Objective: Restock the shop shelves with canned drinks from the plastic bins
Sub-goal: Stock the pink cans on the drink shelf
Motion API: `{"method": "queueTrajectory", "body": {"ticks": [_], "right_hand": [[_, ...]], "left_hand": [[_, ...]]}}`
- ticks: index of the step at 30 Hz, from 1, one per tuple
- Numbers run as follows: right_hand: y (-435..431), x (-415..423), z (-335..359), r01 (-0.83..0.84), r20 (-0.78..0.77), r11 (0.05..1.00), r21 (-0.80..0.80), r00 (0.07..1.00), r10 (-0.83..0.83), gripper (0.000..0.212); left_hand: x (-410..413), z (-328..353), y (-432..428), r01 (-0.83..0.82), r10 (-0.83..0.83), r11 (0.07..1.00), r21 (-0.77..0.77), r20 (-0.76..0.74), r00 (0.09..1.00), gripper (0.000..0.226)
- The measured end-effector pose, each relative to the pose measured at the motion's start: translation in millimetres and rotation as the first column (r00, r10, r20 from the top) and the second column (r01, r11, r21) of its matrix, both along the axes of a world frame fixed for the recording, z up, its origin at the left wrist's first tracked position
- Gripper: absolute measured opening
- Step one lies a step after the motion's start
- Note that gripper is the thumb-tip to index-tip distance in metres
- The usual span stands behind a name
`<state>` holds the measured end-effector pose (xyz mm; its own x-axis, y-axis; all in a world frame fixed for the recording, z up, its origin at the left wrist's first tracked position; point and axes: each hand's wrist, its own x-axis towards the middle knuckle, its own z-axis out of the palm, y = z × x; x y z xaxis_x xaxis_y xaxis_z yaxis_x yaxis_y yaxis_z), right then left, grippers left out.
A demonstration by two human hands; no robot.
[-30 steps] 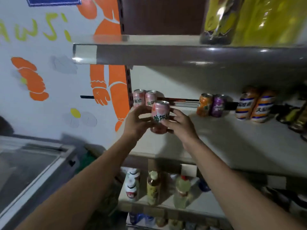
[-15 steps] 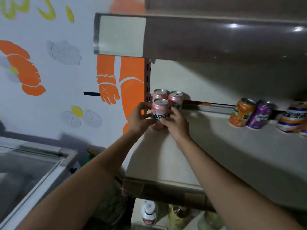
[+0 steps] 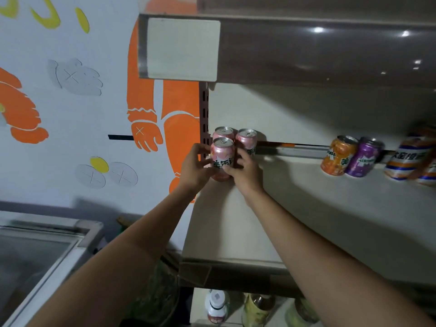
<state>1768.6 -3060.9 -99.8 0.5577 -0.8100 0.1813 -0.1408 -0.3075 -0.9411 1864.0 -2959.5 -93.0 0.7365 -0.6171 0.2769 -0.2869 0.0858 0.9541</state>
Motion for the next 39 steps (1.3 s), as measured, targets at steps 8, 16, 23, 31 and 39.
{"method": "queueTrajectory", "body": {"ticks": [8, 16, 23, 31, 39], "right_hand": [[0, 6, 1, 0.008, 0.026, 1.000, 0.009, 1.000, -0.008, 0.063], [-1, 7, -2, 0.030, 0.030, 0.999, -0.023, 0.999, -0.029, 0.064], [-6, -33, 7, -0.029, 0.176, 0.999, 0.018, 0.984, 0.025, 0.069], [-28, -184, 50, 0.052, 0.338, 0.996, 0.075, 0.938, -0.074, 0.062], [-59, -441, 95, 0.413, 0.397, 0.909, 0.057, 0.826, -0.400, 0.061]], "left_hand": [[5, -6, -5, -0.004, 0.005, 1.000, -0.020, 0.026, 1.000, 0.052], [10, -8, -9, 0.024, -0.024, 1.000, -0.011, 0.025, 0.999, 0.052], [-29, 3, 12, -0.074, 0.101, 0.986, -0.150, 0.184, 0.978, 0.052], [-156, 50, -41, 0.258, -0.257, 0.951, -0.170, 0.024, 0.966, 0.047], [-386, 97, -130, 0.627, -0.620, 0.757, -0.181, 0.103, 0.778, 0.036]]}}
